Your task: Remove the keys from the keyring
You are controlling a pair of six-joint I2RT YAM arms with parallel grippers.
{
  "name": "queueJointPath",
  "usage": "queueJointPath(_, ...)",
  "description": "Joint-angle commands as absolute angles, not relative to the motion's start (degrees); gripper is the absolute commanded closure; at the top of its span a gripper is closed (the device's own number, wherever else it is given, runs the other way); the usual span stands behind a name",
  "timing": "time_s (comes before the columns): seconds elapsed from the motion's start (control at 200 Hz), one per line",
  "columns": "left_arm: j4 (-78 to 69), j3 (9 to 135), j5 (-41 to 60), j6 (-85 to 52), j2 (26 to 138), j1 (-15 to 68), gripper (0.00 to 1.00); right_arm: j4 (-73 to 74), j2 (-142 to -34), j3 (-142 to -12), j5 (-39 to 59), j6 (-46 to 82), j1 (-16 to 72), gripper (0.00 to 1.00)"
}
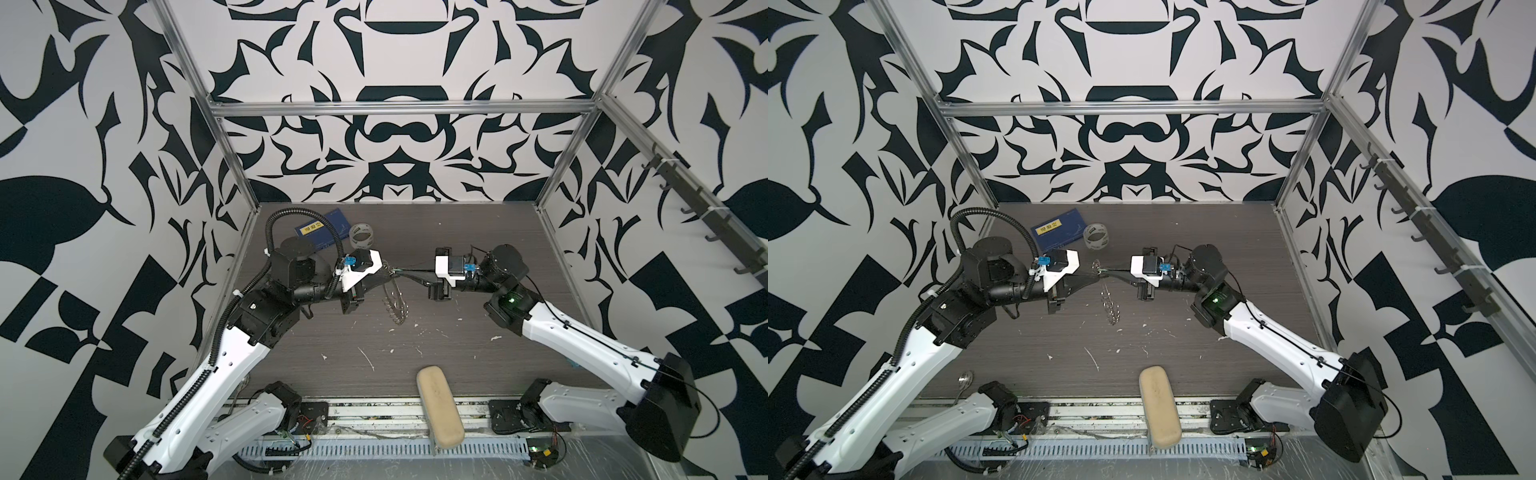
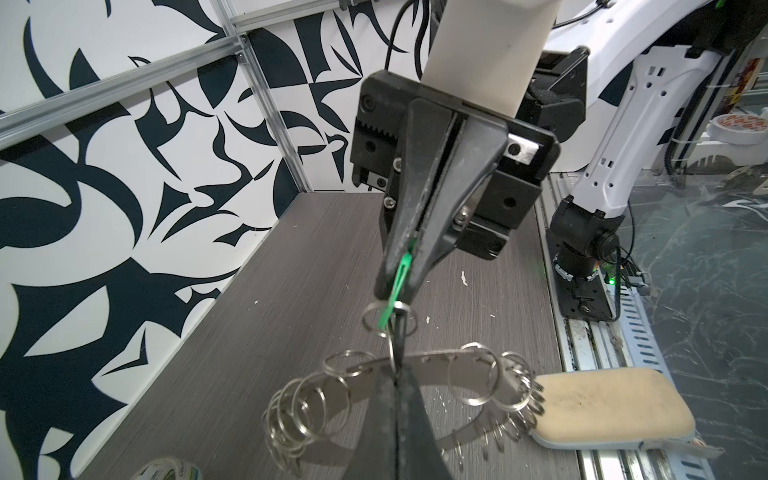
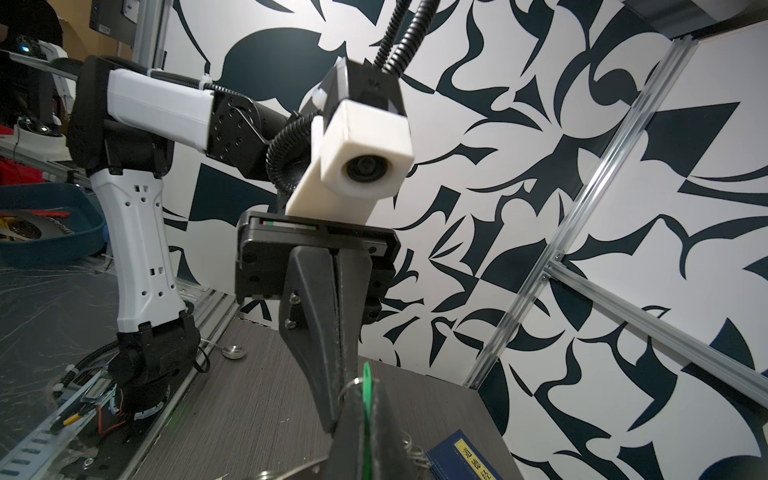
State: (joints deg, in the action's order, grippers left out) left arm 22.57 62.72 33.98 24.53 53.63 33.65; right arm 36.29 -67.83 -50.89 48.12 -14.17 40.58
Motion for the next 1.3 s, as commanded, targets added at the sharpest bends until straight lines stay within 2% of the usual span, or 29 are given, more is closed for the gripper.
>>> queueJointPath(0.0, 27.1, 64.6, 30.2, 26.6, 53.3, 33.4, 1.00, 37.0, -64.6, -50.4, 45.7, -16.0, 40.8, 1.00)
queueJointPath(0.32, 33.2, 66.8, 24.9, 28.2, 55.8, 33.4, 1.00, 30.6, -63.3, -46.9, 41.7, -19.4, 40.8, 1.00)
queueJointPath(0.47, 30.8, 65.0, 25.5, 27.5, 55.4, 33.4, 1.00, 30.4, -63.7, -46.4, 38.8, -19.8, 40.6, 1.00)
queueJointPath(0.72, 26.3, 63.7, 25.5, 25.1, 54.4, 33.5, 1.00, 26.8, -66.3, -48.7, 39.5, -18.6, 40.4, 1.00)
queueJointPath(0.79, 26.3, 63.2, 25.1, 25.5, 53.9, 33.4, 1.00, 26.0, -66.6, -48.8, 39.7, -18.4, 40.4, 0.95)
queueJointPath(1.06, 26.5, 60.0, 24.5, 27.1, 52.7, 33.4, 1.00, 24.4, -66.9, -48.5, 39.5, -18.5, 40.3, 0.86)
queueJointPath(1.21, 27.6, 59.9, 25.2, 27.8, 52.8, 33.4, 1.00, 19.7, -65.2, -49.0, 38.9, -21.3, 39.5, 0.74)
queueJointPath(1.295, 28.1, 60.1, 25.9, 28.5, 53.0, 33.4, 1.00, 17.2, -63.9, -49.7, 40.0, -22.7, 38.5, 0.74)
